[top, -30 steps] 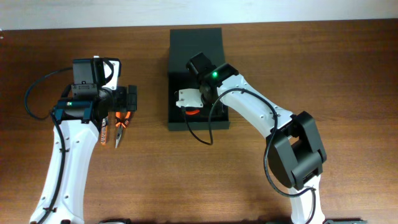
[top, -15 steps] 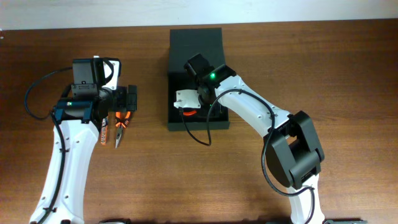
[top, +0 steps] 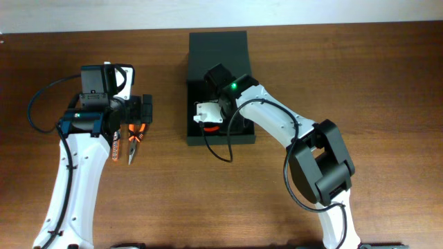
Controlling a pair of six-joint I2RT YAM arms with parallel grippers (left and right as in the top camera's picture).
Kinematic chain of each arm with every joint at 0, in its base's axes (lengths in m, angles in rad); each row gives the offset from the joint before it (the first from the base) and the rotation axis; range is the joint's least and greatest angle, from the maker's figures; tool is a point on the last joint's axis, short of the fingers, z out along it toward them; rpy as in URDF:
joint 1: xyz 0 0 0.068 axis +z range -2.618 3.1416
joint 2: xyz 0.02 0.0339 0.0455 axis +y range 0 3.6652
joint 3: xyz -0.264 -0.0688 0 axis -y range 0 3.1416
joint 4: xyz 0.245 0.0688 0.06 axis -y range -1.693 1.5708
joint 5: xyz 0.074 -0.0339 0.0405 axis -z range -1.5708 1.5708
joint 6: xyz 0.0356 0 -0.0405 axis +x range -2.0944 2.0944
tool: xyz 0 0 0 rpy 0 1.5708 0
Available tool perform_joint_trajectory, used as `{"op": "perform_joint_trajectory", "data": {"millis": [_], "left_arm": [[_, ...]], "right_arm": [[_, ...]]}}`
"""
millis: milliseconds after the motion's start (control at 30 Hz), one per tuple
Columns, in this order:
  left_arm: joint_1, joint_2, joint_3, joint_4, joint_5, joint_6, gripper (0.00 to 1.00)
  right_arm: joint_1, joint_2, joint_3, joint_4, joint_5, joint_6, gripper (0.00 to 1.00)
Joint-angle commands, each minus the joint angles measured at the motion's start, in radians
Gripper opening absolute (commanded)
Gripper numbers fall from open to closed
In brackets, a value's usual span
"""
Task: Pack container
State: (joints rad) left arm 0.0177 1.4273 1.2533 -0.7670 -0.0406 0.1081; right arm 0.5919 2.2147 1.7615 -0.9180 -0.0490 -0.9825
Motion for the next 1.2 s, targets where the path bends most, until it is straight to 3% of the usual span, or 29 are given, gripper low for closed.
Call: {"op": "perform_joint_trajectory", "data": {"millis": [0,200,367,633,833,1033,1167], "left_arm": [[-0.002,0.005,0.019,0.003,0.011,-0.013,0.99],[-0.002,0.005,0.019,0.003,0.011,-0.013,0.99],[-0.002,0.005,0.019,0.003,0.011,-0.013,0.99],[0.000,-0.003,0.072,-0.060,0.011,-0.011,0.99],[0.058,-0.003,0.217,-0.214,0.013,-0.018,0.99],[0.121,0.056,0.221,-0.320,0.074,-0.059,0.99],[0.120,0.172,0.221,-0.360,0.135,-0.058,0.97]], "right_arm": [[-0.003,0.007,-0.003,0.036,0.045,0.068,0.31],[-0.002,-0.005,0.047,0.031,0.133,0.230,0.56],[-0.002,-0.046,0.207,-0.094,0.133,0.348,0.60],[-0.036,-0.076,0.622,-0.430,0.141,0.656,0.67],[-0.186,-0.076,0.820,-0.628,0.140,0.910,0.72],[-0.412,-0.074,0.831,-0.764,0.099,1.195,0.73],[-0.541,-0.074,0.829,-0.781,-0.016,1.225,0.73]]}}
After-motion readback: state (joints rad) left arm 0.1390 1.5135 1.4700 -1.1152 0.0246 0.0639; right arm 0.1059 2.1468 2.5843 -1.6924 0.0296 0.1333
